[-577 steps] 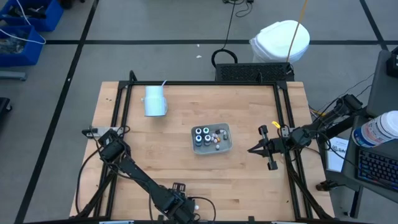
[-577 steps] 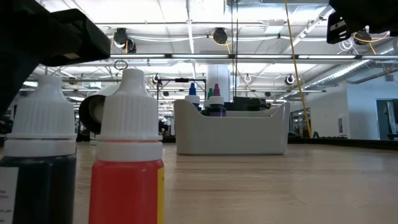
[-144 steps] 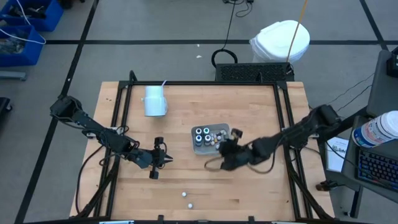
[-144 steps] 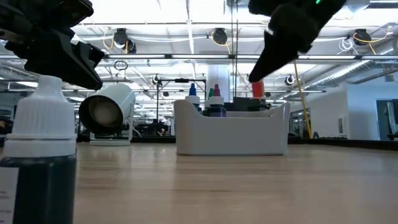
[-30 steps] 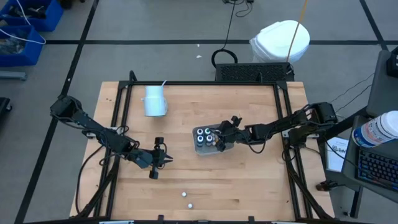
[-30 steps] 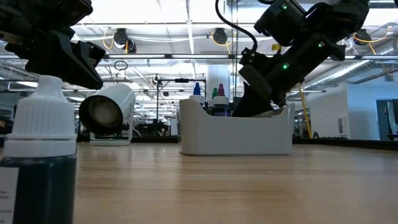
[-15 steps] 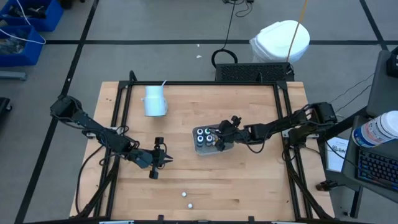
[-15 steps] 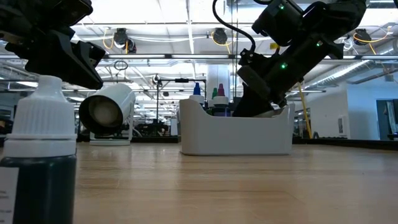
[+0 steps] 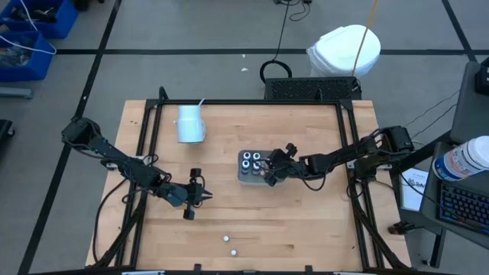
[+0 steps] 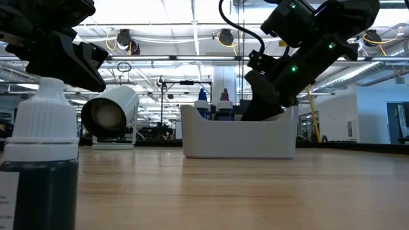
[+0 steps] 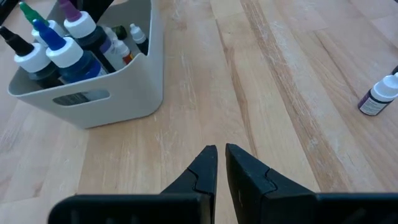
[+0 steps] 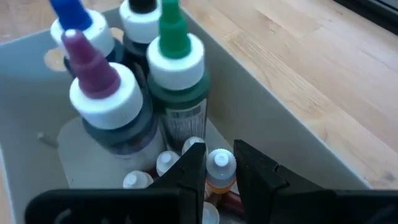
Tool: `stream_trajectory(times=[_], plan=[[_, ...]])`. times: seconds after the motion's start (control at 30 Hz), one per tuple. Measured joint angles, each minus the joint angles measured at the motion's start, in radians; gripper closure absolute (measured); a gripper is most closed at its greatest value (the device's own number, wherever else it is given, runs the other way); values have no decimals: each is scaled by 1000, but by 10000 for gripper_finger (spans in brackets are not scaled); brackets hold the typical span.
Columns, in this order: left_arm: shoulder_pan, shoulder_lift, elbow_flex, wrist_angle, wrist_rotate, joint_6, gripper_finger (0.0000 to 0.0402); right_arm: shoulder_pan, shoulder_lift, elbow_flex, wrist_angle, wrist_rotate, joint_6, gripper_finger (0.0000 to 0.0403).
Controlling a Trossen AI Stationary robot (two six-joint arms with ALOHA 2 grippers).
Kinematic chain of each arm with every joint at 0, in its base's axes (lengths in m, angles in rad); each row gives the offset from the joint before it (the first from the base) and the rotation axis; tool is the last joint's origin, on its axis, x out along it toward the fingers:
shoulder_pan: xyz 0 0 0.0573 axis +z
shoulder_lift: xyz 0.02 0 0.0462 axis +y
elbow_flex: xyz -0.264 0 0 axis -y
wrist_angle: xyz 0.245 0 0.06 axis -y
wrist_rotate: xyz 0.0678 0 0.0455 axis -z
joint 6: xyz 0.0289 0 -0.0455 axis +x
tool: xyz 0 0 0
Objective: Pick & Place food coloring
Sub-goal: Put the small orange food coloring bottle into the white container
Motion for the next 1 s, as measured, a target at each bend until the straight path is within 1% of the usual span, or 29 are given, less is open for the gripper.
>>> stream_trajectory(times=[0.3,0.43,0.57,0.73,1.0], plan=[[0,0,0,0,0,0,360,11,0,0,22,0,-87,344],[0,0,0,0,0,0,360,10,0,0,39,-2,-88,341],[0,0,0,0,0,2,360,10,-1,0,76,-4,-88,328],[0,0,0,0,0,2,360,3,-1,0,71,-41,-84,313],[0,0,0,0,0,2,360,-2,-1,0,69,-54,-80,310]])
